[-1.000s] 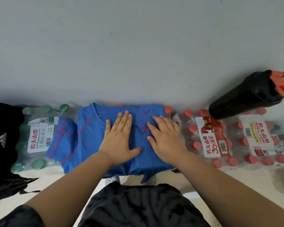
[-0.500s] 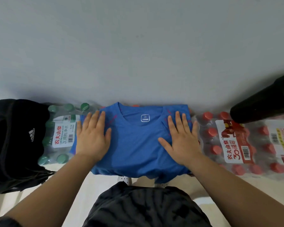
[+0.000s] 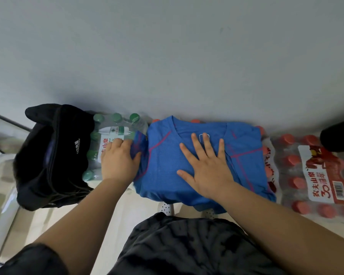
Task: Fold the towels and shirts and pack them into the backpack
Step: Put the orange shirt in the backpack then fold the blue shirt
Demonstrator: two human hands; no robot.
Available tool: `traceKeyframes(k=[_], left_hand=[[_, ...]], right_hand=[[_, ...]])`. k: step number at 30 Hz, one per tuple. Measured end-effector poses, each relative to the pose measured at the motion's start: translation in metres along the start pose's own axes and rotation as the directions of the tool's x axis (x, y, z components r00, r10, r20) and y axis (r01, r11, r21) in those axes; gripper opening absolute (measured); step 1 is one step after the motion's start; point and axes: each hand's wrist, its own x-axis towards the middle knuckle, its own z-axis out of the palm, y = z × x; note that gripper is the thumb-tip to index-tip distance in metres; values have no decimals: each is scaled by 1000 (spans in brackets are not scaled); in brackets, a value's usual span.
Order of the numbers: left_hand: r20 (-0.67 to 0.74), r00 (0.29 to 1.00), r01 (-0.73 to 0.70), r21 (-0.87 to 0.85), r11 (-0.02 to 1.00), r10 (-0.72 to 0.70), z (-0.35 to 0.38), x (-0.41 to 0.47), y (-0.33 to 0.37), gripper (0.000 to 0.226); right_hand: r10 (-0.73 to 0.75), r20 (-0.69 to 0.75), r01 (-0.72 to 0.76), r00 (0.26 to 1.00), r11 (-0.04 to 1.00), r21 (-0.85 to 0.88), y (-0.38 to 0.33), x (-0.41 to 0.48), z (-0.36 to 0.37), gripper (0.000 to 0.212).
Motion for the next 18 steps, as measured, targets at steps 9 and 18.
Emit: traceKeyframes(k=[9, 18], left_hand=[[-2, 983, 161, -452, 877, -182, -15, 1, -1, 17], [294, 909, 408, -772, 487, -296, -54, -1, 9, 21]], right_hand=[[-53, 0, 53, 999, 998, 21, -16, 8, -13, 85], [-112, 117, 99, 987, 989, 108, -34, 33, -10, 83]])
